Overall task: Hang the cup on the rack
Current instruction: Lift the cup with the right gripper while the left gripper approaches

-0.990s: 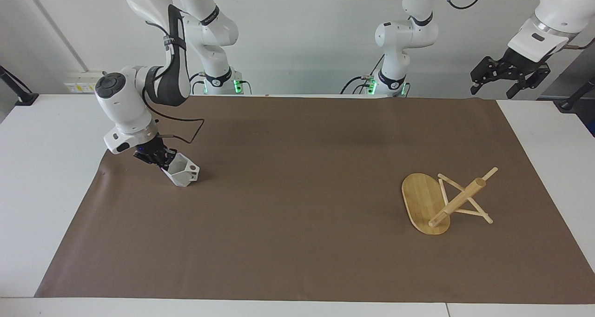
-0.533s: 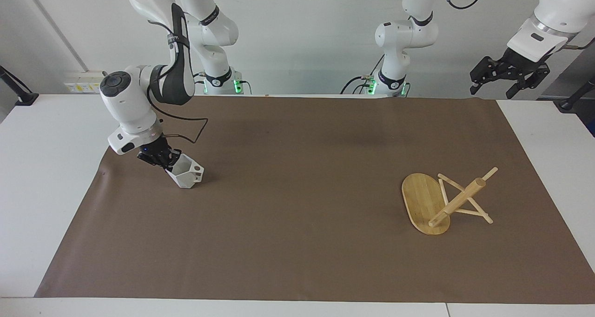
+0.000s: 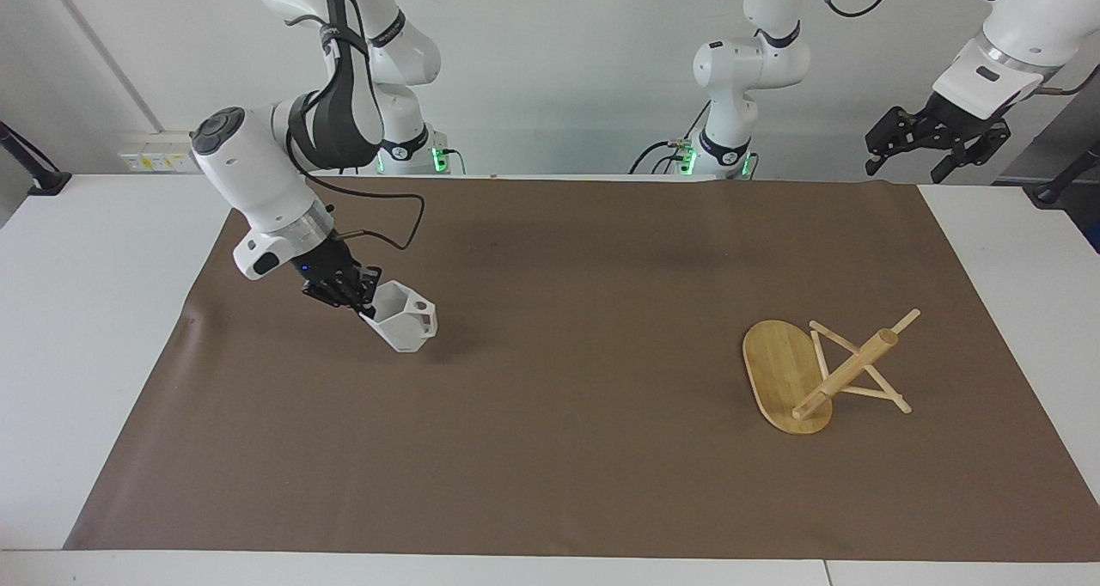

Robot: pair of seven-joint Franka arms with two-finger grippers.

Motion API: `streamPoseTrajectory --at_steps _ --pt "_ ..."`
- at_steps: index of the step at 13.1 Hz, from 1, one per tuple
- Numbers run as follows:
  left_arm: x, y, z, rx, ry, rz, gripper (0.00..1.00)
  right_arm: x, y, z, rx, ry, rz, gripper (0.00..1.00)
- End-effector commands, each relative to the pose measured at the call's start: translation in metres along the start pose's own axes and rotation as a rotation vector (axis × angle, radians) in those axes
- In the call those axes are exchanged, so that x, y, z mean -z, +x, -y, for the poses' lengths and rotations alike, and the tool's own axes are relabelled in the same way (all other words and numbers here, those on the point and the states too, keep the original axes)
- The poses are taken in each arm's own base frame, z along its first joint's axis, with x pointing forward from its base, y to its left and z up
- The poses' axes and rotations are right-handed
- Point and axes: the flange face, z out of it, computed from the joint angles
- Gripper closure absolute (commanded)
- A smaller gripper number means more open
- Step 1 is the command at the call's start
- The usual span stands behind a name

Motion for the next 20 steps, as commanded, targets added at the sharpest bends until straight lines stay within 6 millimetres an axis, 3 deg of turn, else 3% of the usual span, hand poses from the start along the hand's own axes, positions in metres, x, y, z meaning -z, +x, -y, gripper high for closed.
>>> streamPoseTrajectory --at_steps 1,5,9,11,15,20 --pt "-0.005 -0.011 0.001 0.007 0.001 0.003 0.0 0.007 0.002 0.043 -0.001 0.11 -0.004 1.0" --pt "-0.015 -0.021 0.015 0.102 -0.15 -0.008 0.0 0.023 -0.002 0.106 -0.005 0.217 -0.028 1.0" --pt "-0.031 -0.028 0.005 0.213 -0.284 -0.005 0.0 0.045 -0.006 0.165 -0.03 0.265 -0.036 1.0" --pt "-0.036 -0.028 0.0 0.3 -0.348 0.0 0.0 0.049 -0.009 0.184 -0.072 0.339 -0.027 1.0" --pt "-0.04 -0.022 -0.013 0.665 -0.5 0.043 0.0 0.053 -0.023 0.226 -0.073 0.453 0.004 1.0" --pt "-0.051 -0.014 -0.018 0.949 -0.593 0.143 0.0 0.059 -0.036 0.257 -0.041 0.498 0.022 1.0"
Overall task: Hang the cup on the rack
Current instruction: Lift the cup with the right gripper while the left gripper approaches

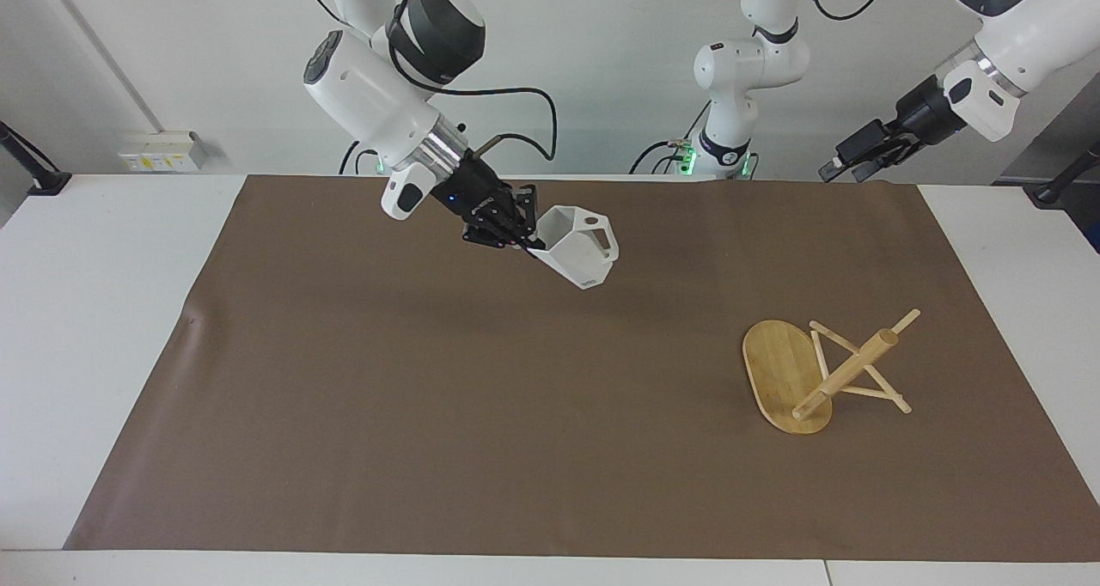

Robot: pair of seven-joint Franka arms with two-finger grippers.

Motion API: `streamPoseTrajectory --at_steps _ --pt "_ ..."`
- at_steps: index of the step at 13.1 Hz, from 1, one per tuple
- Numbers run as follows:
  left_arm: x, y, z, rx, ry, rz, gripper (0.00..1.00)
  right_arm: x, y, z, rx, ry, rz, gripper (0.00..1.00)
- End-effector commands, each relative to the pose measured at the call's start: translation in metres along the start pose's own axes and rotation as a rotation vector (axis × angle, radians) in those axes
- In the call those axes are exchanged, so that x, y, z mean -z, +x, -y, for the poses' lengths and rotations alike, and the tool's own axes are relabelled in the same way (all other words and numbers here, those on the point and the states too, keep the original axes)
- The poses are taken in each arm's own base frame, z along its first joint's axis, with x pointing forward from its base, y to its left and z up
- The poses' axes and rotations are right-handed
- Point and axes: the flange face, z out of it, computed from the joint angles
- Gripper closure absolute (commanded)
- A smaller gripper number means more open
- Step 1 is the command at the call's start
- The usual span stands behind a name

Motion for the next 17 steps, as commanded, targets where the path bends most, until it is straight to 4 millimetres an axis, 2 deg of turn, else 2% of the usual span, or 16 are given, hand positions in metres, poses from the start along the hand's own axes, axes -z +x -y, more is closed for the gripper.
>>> streamPoseTrajectory --at_steps 1,5,8,11,17 --pt "-0.008 -0.003 0.005 0.169 -0.051 0.03 0.0 0.0 -0.004 0.015 -0.032 0.054 0.01 1.0" --pt "-0.021 0.007 0.0 0.49 -0.164 0.076 0.0 -0.007 -0.013 0.033 -0.039 0.101 0.03 1.0" --pt "-0.035 0.014 0.0 0.667 -0.219 0.119 0.0 -0.009 -0.016 0.045 -0.065 0.149 0.003 1.0" --pt "-0.048 0.015 0.002 0.757 -0.241 0.195 0.0 -0.017 -0.023 0.062 -0.079 0.169 -0.031 1.0" --pt "-0.052 0.018 -0.004 0.915 -0.311 0.334 0.0 -0.026 -0.036 0.074 -0.062 0.171 -0.009 1.0"
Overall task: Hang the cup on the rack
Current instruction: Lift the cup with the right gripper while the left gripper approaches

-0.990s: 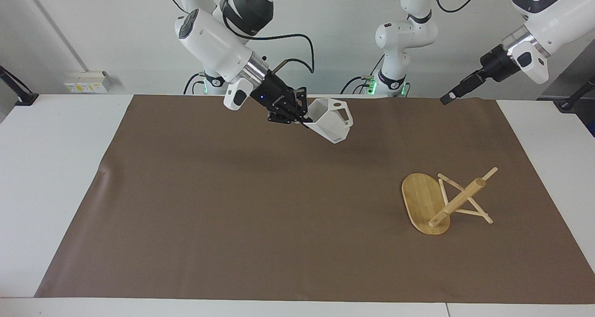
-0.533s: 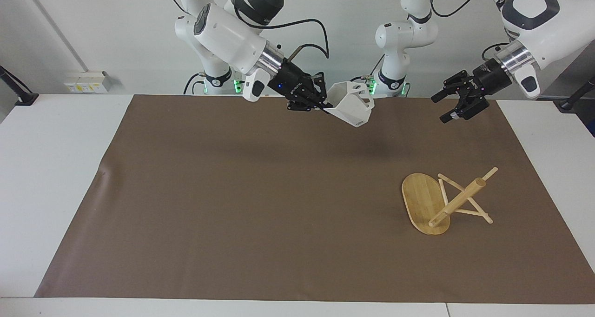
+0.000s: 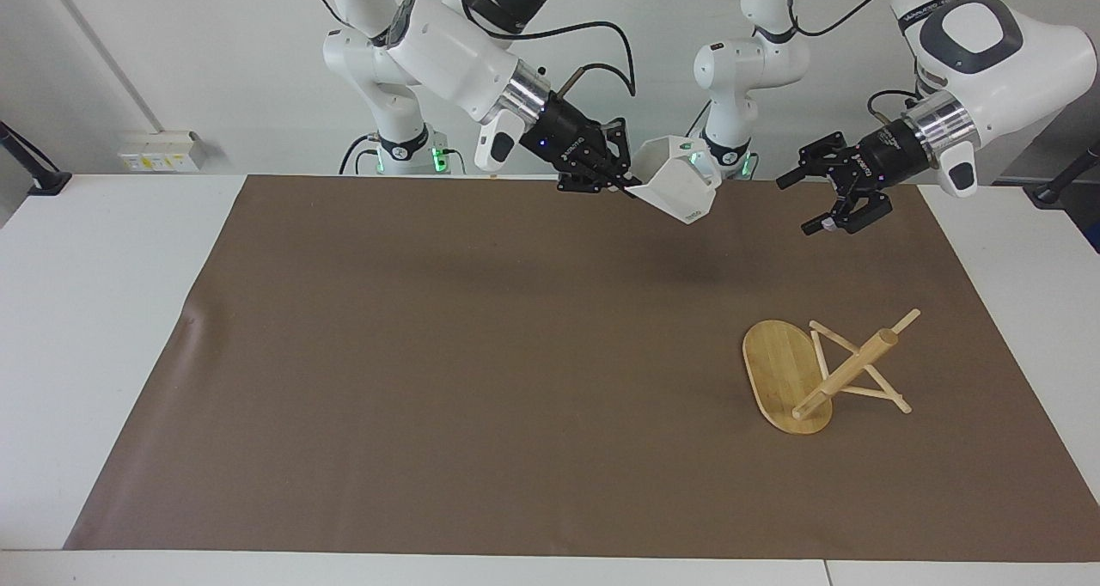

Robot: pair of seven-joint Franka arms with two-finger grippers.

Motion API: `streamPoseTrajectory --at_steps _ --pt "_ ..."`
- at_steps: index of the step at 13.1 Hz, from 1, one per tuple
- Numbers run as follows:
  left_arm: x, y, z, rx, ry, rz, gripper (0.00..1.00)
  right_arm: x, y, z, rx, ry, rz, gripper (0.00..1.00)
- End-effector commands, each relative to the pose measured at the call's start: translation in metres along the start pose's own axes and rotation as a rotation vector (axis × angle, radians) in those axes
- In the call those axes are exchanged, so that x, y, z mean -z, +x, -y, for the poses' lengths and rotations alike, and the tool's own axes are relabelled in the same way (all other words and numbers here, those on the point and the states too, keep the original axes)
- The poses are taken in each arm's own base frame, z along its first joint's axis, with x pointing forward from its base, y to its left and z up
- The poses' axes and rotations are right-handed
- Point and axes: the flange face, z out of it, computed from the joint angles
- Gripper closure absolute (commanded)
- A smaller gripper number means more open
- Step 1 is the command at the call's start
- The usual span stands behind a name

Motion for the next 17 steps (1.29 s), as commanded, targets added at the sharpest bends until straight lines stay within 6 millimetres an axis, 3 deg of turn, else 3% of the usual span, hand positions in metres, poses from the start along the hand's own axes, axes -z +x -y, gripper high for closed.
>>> streamPoseTrajectory --at_steps 1,7,13,17 --pt "-0.002 0.005 0.001 0.103 -0.03 0.062 0.0 -0.004 -0.004 0.008 -0.015 0.024 0.006 1.0" --pt "-0.017 0.022 0.013 0.208 -0.017 0.157 0.0 -0.009 -0.009 0.008 -0.01 0.017 0.016 1.0" --pt "-0.028 0.017 0.017 0.231 -0.04 0.231 0.0 -0.013 -0.014 0.012 -0.003 0.016 0.026 1.0" --pt "-0.053 0.002 0.024 0.18 0.015 0.226 0.0 -0.013 -0.015 0.013 -0.001 0.015 0.025 1.0"
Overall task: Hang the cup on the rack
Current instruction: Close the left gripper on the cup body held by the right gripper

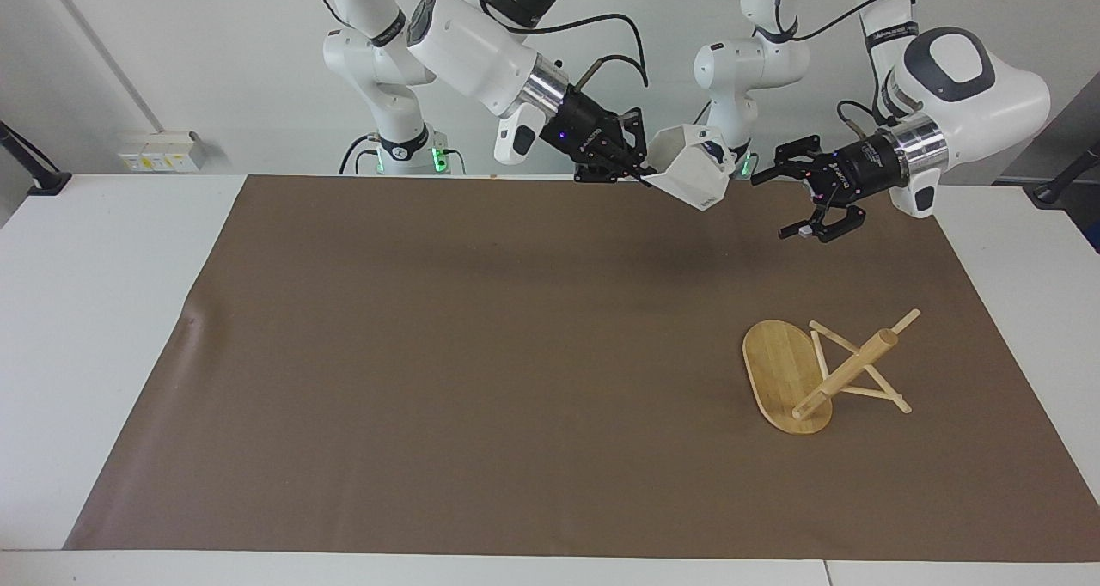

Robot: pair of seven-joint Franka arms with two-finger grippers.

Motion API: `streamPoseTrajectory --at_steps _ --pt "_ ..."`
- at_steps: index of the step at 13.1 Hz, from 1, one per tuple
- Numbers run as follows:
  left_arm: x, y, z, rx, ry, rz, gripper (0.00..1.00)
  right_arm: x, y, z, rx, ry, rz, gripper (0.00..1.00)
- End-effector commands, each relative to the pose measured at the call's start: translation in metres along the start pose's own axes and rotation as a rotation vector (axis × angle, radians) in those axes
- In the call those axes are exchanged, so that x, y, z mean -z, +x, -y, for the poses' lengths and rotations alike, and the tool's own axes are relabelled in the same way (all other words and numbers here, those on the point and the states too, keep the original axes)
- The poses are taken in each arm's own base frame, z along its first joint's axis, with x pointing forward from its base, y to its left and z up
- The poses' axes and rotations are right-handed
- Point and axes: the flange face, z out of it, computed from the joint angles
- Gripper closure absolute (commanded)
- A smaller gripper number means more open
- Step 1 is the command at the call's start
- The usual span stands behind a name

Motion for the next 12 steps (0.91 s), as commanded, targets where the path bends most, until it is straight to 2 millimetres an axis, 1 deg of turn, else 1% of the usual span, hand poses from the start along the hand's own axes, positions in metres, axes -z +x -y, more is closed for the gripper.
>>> streamPoseTrajectory --at_steps 1,5,7,8,10,12 --pt "-0.014 -0.007 0.014 -0.031 0.012 0.011 0.0 -0.001 -0.002 0.002 -0.018 0.008 -0.005 1.0" --pt "-0.023 -0.013 0.02 -0.077 0.055 0.013 0.0 -0.001 -0.002 0.002 -0.018 0.008 -0.005 1.0" --pt "-0.034 -0.02 0.026 -0.12 0.077 0.012 0.0 -0.002 -0.001 0.001 -0.021 0.009 -0.003 1.0" --pt "-0.035 -0.021 0.026 -0.125 0.077 0.01 0.0 -0.002 -0.001 0.001 -0.019 0.009 -0.003 1.0" --pt "-0.048 -0.026 0.031 -0.143 0.097 0.005 0.0 -0.001 -0.001 0.002 -0.018 0.01 -0.004 1.0" --pt "-0.052 -0.029 0.033 -0.151 0.101 0.003 0.0 -0.001 -0.001 0.002 -0.019 0.008 -0.004 1.0"
